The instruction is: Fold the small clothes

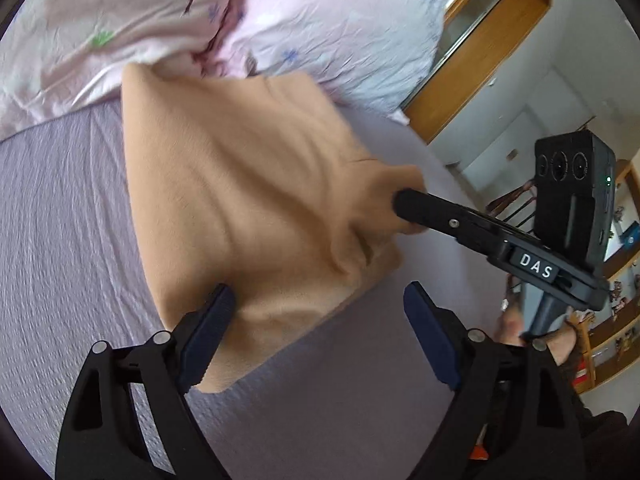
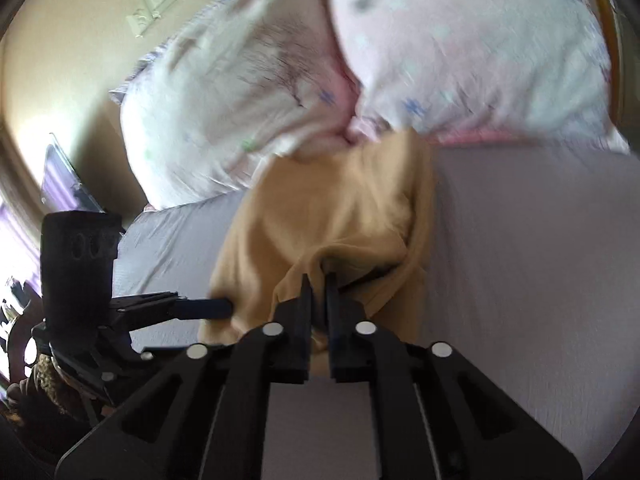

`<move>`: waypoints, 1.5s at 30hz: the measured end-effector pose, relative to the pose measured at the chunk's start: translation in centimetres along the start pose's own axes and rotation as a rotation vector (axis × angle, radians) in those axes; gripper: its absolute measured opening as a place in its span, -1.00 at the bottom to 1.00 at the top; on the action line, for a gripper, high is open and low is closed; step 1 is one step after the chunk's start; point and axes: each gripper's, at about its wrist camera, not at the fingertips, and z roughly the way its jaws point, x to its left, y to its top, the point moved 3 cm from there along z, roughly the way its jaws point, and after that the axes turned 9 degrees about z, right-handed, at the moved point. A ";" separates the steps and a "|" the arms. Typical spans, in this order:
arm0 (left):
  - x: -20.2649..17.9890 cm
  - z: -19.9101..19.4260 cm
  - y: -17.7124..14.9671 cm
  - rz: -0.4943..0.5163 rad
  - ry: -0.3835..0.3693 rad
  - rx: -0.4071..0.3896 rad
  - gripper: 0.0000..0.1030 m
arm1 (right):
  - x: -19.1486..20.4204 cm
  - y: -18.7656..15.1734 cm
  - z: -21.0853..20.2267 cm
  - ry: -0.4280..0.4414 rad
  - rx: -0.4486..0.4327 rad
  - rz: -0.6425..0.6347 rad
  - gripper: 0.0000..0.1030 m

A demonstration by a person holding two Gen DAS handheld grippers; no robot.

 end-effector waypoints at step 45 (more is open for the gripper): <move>13.7 -11.8 -1.0 -0.376 0.143 -0.242 -0.09 | 1.0 3.7 9.3 0.207 0.111 0.268 0.40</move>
